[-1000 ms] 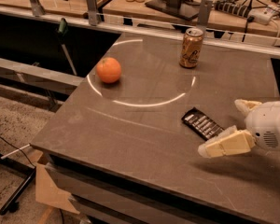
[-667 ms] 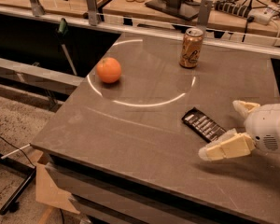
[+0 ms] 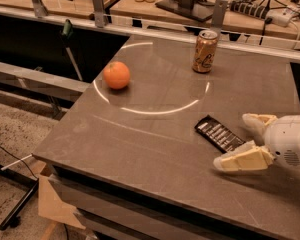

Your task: Move rxbar chocolate near orange

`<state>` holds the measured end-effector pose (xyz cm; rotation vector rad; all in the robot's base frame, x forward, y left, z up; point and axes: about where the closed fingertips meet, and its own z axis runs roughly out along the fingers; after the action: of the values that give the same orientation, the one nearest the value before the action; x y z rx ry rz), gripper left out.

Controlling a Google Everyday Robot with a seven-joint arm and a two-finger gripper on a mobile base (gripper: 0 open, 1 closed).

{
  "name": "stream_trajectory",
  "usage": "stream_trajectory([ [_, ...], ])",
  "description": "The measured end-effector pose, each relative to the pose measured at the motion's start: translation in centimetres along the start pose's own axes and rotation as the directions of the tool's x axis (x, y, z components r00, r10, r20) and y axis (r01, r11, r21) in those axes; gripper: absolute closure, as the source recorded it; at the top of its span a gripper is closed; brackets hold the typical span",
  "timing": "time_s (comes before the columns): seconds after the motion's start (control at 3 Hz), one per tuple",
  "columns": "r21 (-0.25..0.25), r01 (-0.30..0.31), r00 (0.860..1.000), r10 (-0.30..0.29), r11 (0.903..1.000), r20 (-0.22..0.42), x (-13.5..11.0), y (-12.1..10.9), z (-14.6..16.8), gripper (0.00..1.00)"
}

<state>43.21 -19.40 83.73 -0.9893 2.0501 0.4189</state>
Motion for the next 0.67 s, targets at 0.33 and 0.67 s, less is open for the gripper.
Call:
stream_trajectory([
  [0.33, -0.012, 0.009, 1.000, -0.009, 0.9999, -0.023, 0.70, 0.29, 0.21, 0.51],
  [0.67, 0.038, 0.016, 0.996, -0.012, 0.9992, -0.089, 1.18, 0.17, 0.12, 0.72],
])
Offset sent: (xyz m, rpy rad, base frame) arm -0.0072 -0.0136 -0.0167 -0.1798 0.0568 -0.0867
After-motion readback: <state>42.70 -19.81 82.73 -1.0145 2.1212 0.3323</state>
